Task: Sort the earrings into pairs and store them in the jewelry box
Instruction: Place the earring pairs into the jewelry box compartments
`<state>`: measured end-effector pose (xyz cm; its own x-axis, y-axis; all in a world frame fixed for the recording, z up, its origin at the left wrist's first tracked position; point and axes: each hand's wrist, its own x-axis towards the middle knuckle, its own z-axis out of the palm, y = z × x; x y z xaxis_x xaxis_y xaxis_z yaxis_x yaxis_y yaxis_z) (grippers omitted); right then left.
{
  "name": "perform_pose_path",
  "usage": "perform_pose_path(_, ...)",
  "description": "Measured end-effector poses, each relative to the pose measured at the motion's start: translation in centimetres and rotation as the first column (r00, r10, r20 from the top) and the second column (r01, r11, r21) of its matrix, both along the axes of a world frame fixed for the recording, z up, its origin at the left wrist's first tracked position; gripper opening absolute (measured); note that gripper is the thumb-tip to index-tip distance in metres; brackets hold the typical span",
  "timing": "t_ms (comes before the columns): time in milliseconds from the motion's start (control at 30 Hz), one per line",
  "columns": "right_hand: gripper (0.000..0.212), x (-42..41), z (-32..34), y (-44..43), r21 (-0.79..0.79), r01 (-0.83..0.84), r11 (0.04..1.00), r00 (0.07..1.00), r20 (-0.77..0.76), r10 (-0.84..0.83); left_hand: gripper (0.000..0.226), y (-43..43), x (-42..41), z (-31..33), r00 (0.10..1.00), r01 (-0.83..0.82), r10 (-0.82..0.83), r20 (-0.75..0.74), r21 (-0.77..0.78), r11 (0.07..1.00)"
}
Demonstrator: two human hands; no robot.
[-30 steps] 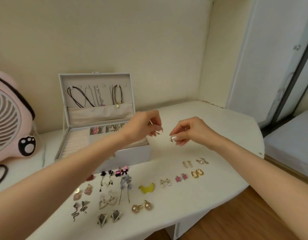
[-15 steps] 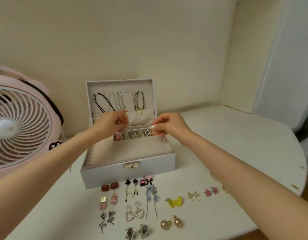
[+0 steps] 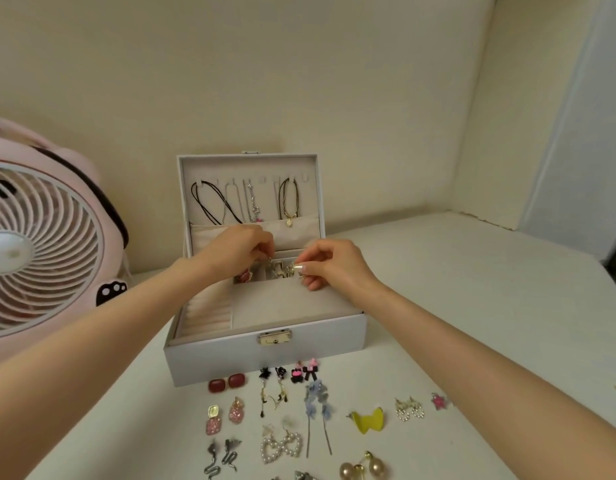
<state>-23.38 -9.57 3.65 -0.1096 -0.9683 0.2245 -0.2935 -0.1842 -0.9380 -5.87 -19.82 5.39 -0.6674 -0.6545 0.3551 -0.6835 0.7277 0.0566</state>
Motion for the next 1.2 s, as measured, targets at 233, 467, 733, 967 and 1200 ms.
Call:
perform_pose_path(233,0.015,0.1,-0.1,0.2,-0.011,-0.004,1.000,1.000,-0.026,0.004,0.016,0.1,-0.2,0.0,0.994,0.015,-0.016,0.109,0.013,1.000)
perform_pose_path(467,0.013,0.8,0.7,-0.6,-0.023,0.031,0.999,0.999,-0.033,-0.032,0.021,0.1,0.5,-0.3,0.997,0.021,-0.022,0.076,0.017,1.000)
perform_pose_path(733,0.011,3.3,0.9,-3.7,-0.058,0.092,0.994,0.925,-0.364,-0.107,0.019,1.0,1.7,-0.2,0.989,-0.069,0.059,-0.133,-0.073,0.995)
perform_pose_path(967,0.016,4.4,0.7,-3.9,-0.014,0.101,0.995,0.901,-0.423,-0.098,0.019,1.5,2.9,-0.4,0.990,-0.064,0.048,-0.131,-0.115,0.991)
perform_pose_path(1200,0.012,4.5,1.2,-3.5,-0.059,0.100,0.993,0.816,-0.567,-0.116,0.033,2.1,2.1,-0.7,0.996,-0.019,0.018,-0.088,-0.016,1.000)
